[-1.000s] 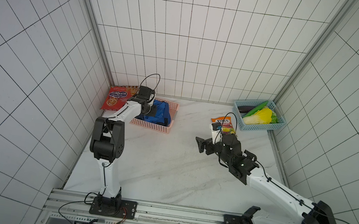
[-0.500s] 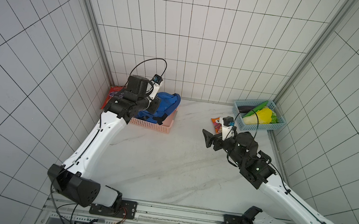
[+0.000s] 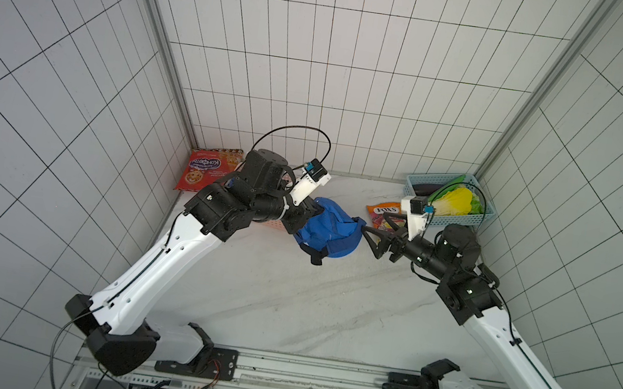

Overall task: Turn the baseball cap inside out
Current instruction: Turn over the baseball cap.

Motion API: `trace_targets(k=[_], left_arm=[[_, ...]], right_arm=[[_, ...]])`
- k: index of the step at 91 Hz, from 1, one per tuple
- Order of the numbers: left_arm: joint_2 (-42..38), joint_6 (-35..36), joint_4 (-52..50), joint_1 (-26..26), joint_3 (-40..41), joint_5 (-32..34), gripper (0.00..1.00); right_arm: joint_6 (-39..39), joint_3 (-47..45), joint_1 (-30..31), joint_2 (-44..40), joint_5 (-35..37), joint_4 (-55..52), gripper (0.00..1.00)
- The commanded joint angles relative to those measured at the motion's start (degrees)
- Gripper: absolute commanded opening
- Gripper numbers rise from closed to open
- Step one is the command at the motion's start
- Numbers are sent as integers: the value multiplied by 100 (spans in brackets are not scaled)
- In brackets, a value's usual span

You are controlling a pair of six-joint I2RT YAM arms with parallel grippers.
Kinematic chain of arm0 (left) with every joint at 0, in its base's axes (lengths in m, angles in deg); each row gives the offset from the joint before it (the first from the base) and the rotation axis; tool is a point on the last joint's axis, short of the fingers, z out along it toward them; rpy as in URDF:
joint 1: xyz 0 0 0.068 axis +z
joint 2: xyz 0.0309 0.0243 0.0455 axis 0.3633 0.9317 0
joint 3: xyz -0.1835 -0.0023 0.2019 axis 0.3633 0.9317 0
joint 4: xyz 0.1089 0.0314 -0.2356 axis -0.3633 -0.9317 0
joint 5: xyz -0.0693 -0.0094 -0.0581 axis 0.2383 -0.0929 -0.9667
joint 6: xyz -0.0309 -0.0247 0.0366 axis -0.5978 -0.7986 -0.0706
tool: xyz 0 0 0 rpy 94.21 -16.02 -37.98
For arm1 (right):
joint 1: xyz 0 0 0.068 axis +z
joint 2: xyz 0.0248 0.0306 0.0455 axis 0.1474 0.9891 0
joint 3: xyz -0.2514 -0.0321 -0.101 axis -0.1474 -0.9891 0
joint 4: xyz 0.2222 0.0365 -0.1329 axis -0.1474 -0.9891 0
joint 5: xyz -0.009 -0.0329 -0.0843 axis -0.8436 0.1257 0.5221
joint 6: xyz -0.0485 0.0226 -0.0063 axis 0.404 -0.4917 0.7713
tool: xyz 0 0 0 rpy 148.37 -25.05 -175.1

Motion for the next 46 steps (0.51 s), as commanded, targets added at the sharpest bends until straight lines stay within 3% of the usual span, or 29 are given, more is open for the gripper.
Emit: trace_targets(k=[1,25,46], left_arm=[[-83,-146,321,-133,-198,-175,0],[-169,-151,458,-290,-35,-94,0],[-331,-140,419,-359,211,419,0]], right_arm=[[-630,70,-47,-203,-921,46,99],[-492,284,-47,-323,-405,-142,99],[-82,610,-255,-450,-61,-603,99]])
